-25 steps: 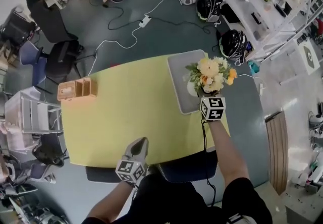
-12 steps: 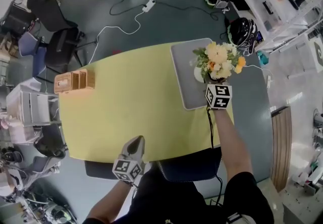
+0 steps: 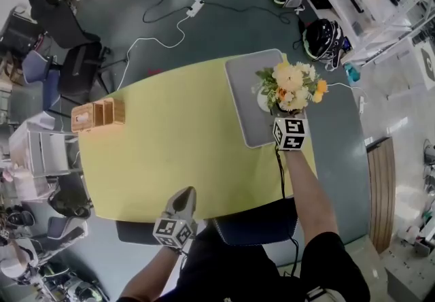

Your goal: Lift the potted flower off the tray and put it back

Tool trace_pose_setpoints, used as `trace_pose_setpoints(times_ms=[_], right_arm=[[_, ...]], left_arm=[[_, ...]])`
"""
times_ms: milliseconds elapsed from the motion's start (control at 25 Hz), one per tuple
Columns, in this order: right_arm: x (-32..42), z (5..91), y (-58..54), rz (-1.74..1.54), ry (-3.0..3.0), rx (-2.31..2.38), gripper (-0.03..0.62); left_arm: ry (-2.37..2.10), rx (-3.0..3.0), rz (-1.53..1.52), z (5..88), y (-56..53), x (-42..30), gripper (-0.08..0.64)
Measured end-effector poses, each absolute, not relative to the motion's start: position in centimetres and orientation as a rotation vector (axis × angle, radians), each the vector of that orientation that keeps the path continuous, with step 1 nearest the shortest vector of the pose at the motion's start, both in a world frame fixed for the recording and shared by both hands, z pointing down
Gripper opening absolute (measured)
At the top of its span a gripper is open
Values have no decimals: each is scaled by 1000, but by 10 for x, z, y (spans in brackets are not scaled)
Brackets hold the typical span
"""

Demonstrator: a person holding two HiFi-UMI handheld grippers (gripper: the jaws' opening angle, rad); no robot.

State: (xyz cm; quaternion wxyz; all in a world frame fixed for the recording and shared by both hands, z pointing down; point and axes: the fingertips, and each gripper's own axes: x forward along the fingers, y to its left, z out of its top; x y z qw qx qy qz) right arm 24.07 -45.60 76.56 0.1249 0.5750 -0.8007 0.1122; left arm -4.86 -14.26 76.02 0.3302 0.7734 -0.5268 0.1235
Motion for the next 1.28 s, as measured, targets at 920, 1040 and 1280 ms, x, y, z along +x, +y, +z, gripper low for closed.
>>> trace_pose_setpoints(times_ms=[920,1040,1280], right_arm=[[252,762,-396,340,-2200,1713,308],[249,748,-363,353,-2189,1713,308],[234,690,-305,379,-2254,1701,307]], left_arm=[[-1414,2089,278,708,-111,-93,8],[-1416,2133,253,687,-107,-100,8],[-1434,2227,186,641,-106,-115,8]])
